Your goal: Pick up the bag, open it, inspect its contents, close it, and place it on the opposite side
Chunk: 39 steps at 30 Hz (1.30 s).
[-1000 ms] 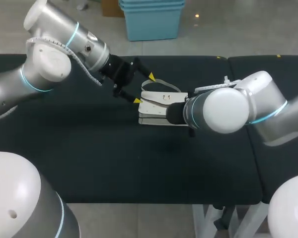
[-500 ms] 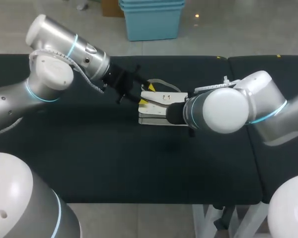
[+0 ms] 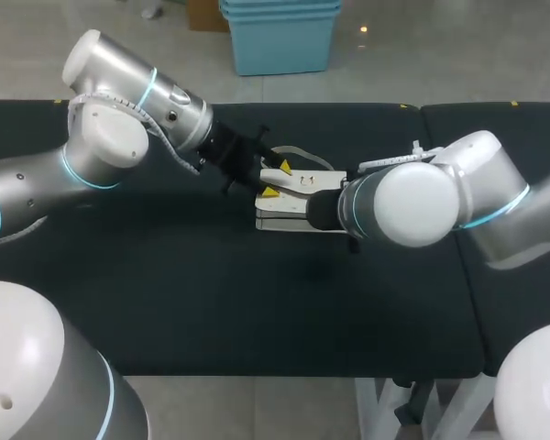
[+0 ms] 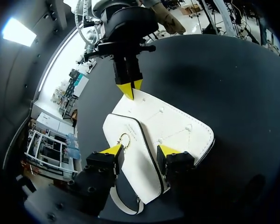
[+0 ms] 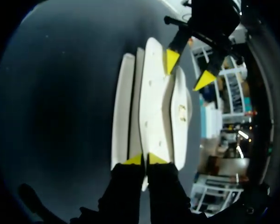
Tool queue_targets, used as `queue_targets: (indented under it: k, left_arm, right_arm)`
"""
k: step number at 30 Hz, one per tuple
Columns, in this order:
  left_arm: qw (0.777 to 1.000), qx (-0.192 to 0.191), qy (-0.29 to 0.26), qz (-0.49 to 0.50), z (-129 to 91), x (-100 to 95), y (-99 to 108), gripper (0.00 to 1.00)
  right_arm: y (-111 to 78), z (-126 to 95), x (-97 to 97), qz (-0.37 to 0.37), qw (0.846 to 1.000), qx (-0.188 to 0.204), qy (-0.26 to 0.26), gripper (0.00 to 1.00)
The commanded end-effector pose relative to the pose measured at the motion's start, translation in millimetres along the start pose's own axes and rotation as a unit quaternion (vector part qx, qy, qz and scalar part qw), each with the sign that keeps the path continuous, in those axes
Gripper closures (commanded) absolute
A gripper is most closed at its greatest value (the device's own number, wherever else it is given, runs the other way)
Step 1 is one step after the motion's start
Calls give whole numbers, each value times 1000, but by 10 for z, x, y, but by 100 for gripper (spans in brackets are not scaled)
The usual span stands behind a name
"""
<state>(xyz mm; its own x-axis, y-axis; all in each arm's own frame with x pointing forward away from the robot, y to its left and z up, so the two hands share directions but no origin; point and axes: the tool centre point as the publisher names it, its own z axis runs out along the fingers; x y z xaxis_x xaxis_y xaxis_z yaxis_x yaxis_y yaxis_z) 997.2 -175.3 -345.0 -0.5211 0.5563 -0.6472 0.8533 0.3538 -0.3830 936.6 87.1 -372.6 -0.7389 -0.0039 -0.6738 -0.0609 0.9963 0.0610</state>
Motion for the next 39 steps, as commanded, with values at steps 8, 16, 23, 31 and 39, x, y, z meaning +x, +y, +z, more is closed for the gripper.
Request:
queue_targets:
  k: [8,16,23,31,39]
  left_arm:
    - [1000,-6,-6,-12,152,-80,142,76]
    - [1000,-12,-9,-28,152,-122,205,100]
    - [999,0,-13,-50,77,-159,211,100]
    - [985,34,16,-171,-78,-343,252,100]
    - [969,56,36,-239,-168,-469,279,100]
  right_arm:
    - [-18,18,44,0,998,-5,-60,100]
    - [-18,18,44,0,998,-5,-60,100]
    - [-18,18,44,0,998,-5,-60,100]
    - [-18,18,44,0,998,-5,-60,100]
    - [-18,18,44,0,998,-5,-60,100]
